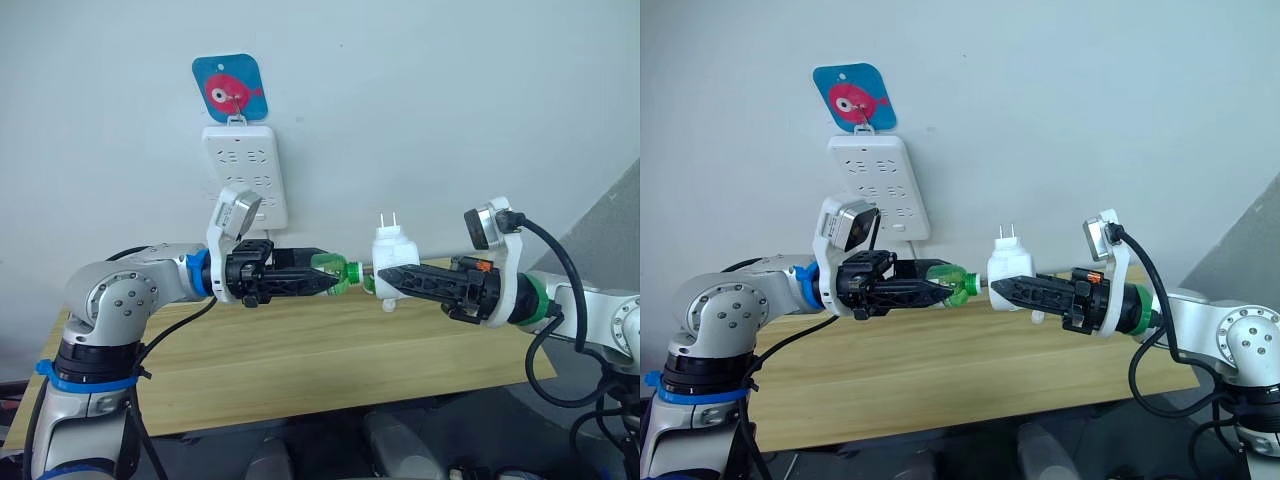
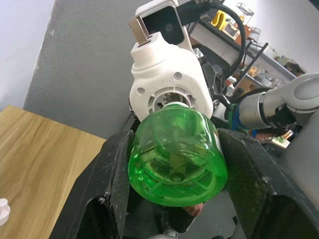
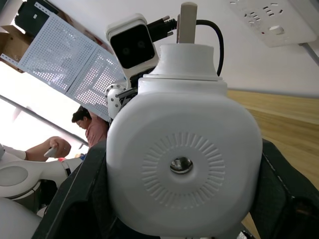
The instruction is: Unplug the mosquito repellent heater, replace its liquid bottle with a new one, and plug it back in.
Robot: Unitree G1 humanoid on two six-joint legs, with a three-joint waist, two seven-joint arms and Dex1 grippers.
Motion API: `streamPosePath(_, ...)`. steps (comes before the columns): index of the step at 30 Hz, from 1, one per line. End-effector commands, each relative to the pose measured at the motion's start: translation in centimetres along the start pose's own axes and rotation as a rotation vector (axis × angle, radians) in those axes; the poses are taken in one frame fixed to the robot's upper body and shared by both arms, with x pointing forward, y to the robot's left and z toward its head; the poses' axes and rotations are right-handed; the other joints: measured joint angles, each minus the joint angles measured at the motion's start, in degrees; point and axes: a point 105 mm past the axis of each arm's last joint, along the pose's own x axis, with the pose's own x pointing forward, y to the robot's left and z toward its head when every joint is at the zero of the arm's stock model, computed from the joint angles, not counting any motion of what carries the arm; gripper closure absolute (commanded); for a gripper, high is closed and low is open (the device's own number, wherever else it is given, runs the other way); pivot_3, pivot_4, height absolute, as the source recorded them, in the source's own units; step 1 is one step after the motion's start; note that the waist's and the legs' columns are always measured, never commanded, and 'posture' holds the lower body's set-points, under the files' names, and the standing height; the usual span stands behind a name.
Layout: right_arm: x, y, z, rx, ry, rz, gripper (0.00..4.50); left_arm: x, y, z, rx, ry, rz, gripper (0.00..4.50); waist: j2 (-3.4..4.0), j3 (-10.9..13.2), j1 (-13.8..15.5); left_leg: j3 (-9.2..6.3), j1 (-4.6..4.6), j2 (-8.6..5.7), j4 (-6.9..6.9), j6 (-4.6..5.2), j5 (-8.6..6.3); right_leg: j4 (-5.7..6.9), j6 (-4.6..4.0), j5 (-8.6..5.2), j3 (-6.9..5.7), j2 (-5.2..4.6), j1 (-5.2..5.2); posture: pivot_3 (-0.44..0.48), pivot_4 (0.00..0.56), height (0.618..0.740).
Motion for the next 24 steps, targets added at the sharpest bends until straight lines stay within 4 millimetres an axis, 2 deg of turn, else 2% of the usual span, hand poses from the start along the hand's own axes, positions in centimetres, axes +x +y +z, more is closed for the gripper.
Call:
streamPosePath(1, 0.8, 2.0, -0.4, -0.043, 0.04, 0.087, 1.5, 0.7, -0.8, 0.6, 0.066, 0.014, -0.035, 2.17, 0.0, 0.0, 0.0, 0.0, 0.0, 0.0, 0.0, 0.0, 0.0, 0.0, 0.0, 0.0, 0.0, 0.0, 0.0, -0.189, 0.079, 0.729)
streamPosePath(15, 0.7, 1.3, -1.1, -0.027, 0.075, 0.037, 1.5, 0.9, -1.4, 1.4, 0.055, -0.023, -0.061, 2.17, 0.0, -0.01, 0.01, 0.0, 0.0, 0.0, 0.01, 0.0, 0.0, 0.0, 0.0, 0.0, 0.0, 0.0, 0.0, -0.189, 0.082, 0.729)
streamPosePath(21, 0.7, 1.4, -0.8, -0.029, 0.058, 0.05, 1.5, 0.8, -0.7, 0.0, 0.078, 0.053, -0.025, 2.18, 0.0, -0.01, 0.0, 0.0, 0.0, 0.0, 0.0, 0.01, 0.0, 0.0, 0.0, 0.0, 0.0, 0.0, 0.0, -0.19, 0.083, 0.729)
streamPosePath(24, 0.8, 1.8, -0.6, -0.039, 0.045, 0.071, 1.5, 0.9, 0.5, -0.8, 0.105, 0.063, 0.031, 2.18, 0.01, -0.03, 0.02, 0.0, 0.0, 0.0, 0.01, 0.01, 0.0, 0.0, 0.0, 0.0, 0.01, 0.0, 0.01, -0.195, 0.082, 0.729)
